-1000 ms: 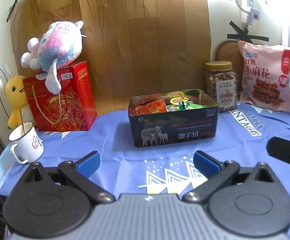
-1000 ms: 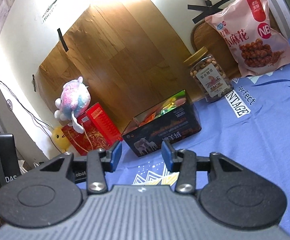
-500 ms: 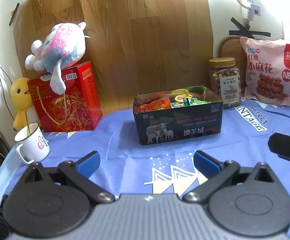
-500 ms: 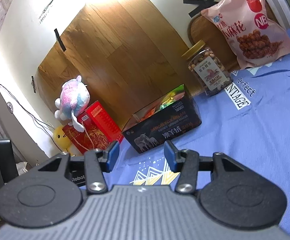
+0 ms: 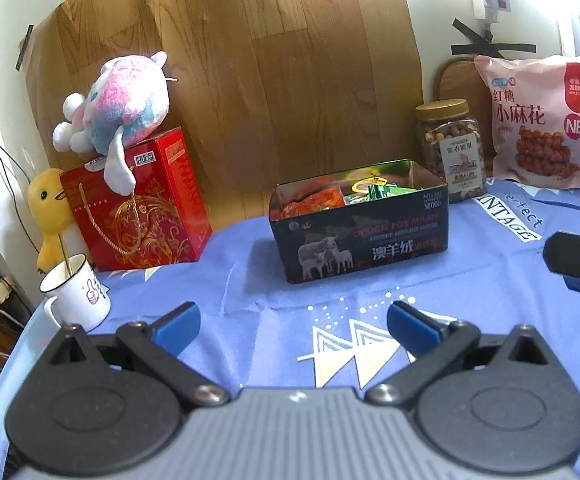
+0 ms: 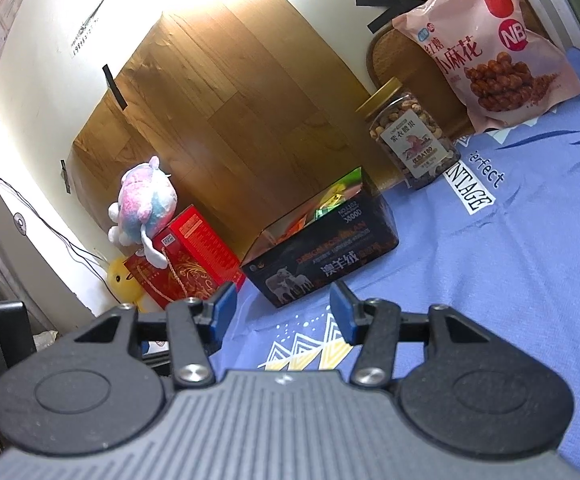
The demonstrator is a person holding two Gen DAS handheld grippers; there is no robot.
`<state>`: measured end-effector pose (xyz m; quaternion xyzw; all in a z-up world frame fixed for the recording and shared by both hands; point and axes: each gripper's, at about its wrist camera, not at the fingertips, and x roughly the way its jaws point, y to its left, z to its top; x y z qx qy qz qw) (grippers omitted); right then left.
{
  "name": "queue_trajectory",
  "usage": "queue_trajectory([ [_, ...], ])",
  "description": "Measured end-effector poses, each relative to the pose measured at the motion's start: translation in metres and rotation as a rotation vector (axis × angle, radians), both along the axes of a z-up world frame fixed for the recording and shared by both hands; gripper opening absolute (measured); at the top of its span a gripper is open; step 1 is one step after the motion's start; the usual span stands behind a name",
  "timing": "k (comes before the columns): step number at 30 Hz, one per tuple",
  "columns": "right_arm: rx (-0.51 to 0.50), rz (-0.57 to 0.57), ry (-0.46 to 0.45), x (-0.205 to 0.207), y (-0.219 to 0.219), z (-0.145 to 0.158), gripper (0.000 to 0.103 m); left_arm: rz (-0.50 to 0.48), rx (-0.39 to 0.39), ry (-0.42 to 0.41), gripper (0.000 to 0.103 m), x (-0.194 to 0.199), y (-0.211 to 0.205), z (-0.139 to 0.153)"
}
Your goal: Organize snacks
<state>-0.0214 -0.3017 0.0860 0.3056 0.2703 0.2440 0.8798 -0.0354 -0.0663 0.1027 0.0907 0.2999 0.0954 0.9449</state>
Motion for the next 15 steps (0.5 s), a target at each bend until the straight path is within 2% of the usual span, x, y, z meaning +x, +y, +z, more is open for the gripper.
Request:
queue_trajectory([
  [7,0.003,0.001,0.003,-0.0001,-0.0008,-0.0012,0.055,0.021,0.010,0.000,0.103,-0.0003,0.0036,-0.0001],
  [15,0.002,0.010,-0.005,-0.0012,0.0014,0.0009,0.055,0.066,0.077,-0.040,0.103,-0.0032,0.0077,0.0030],
])
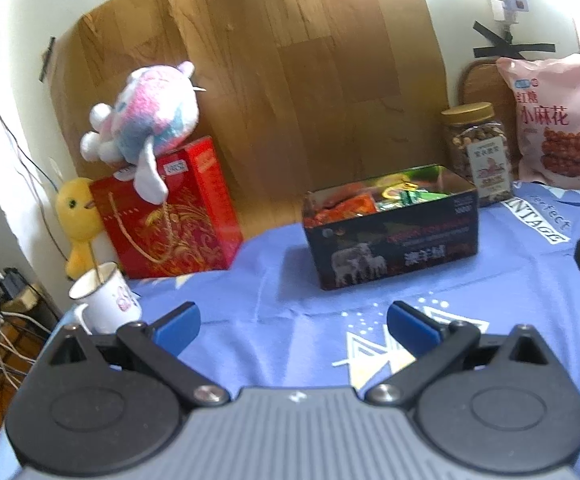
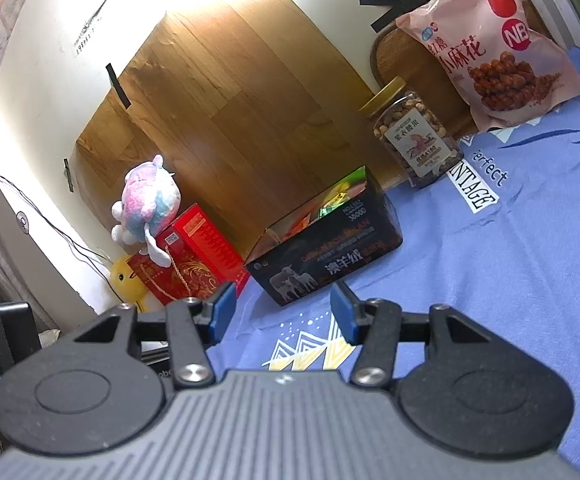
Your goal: Organize snacks
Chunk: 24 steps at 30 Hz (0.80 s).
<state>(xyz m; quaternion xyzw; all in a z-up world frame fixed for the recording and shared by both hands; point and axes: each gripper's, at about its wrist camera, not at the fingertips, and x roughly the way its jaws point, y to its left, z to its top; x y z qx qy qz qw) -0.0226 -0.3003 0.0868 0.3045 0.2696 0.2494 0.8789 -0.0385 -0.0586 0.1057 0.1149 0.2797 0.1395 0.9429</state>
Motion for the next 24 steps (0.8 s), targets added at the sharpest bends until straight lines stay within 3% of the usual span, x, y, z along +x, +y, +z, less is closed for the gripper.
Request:
queue_trajectory([
  [15,-0.012,0.010,-0.007,-0.001,0.004,0.003,0.061,0.057,0.066,-0.039,0.103,-0.005,0.012,0.005],
  [24,-0.013,0.002,-0.009,-0.002,0.003,0.004,0.068,0.039,0.054,-0.046,0.103,-0.006,0.011,0.010],
])
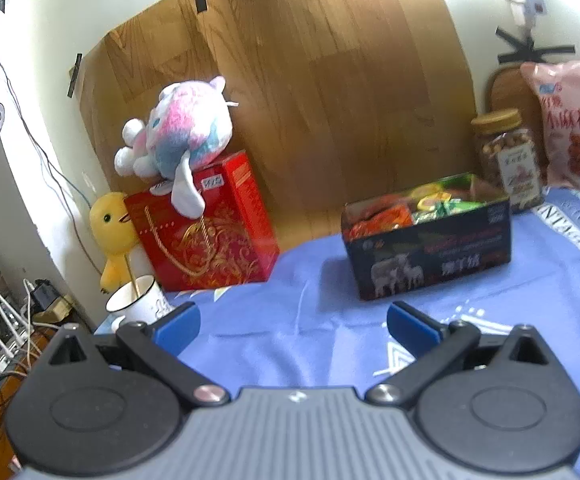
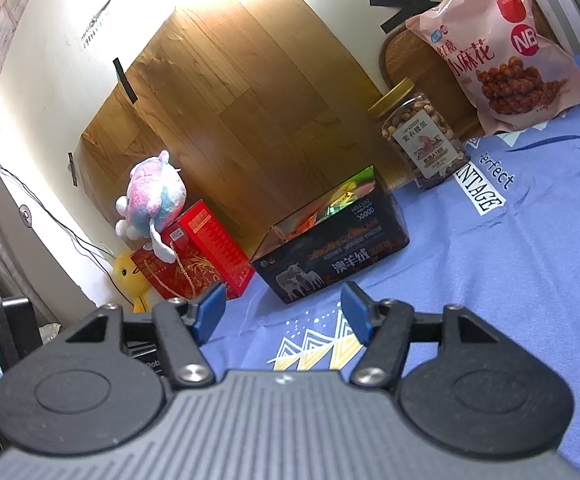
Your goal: Organize snacks
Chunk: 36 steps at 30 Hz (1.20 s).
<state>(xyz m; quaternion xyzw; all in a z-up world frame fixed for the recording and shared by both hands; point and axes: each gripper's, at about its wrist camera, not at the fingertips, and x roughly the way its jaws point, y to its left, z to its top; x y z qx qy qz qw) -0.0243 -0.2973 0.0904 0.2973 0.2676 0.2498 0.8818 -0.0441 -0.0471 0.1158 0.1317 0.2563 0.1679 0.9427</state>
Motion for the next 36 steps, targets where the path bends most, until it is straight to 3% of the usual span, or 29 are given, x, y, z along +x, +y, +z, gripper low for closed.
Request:
queue_trajectory([
  [6,-0.015,-0.043,0.004,-0.003,-0.011,0.003,0.069,-0.055,-0.075,-0.021,0.103,0.000,-0.005,0.007],
  [13,0.018,-0.071,0.023,-0.009,-0.024,0.002,0.073,-0.064,-0.046,-0.049,0.103,-0.008,-0.017,0.014],
  [19,0.019,-0.060,-0.011,-0.018,-0.025,0.006,0.074,-0.067,-0.071,0.005,0.103,-0.006,-0.018,0.015],
  [36,0.056,-0.068,0.010,-0.015,-0.030,-0.004,0.074,-0.041,0.004,0.050,0.103,-0.001,-0.020,-0.002],
])
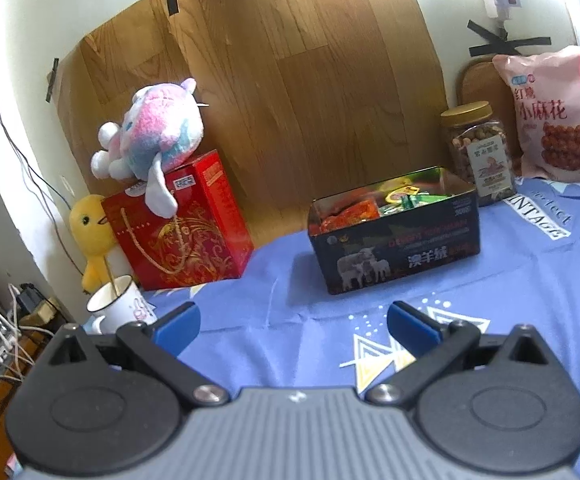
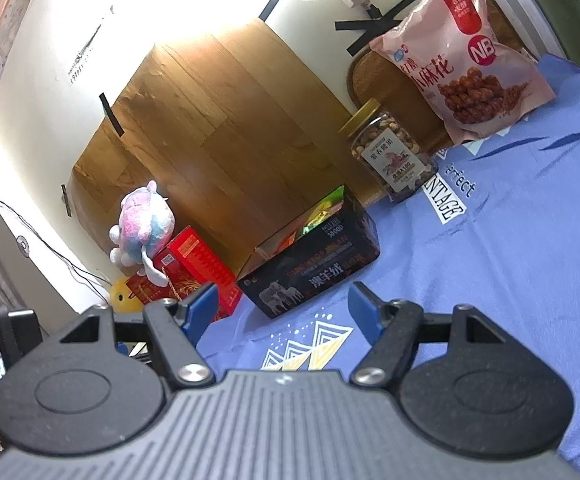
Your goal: Organize snacks
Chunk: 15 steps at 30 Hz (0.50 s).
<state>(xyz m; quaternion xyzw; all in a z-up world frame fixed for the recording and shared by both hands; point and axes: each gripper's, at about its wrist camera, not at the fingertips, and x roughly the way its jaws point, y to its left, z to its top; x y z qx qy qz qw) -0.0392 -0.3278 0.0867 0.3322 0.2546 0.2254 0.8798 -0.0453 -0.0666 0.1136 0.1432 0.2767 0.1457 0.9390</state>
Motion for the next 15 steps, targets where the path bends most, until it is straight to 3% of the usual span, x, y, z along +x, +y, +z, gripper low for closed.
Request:
queue_trajectory([
  [15,0.000,0.023,0.006,0.0005,0.0056,-0.0032,0.074,0.017,0.057,-0.016,0.103,0.0018,-0.0015,-0.0021],
])
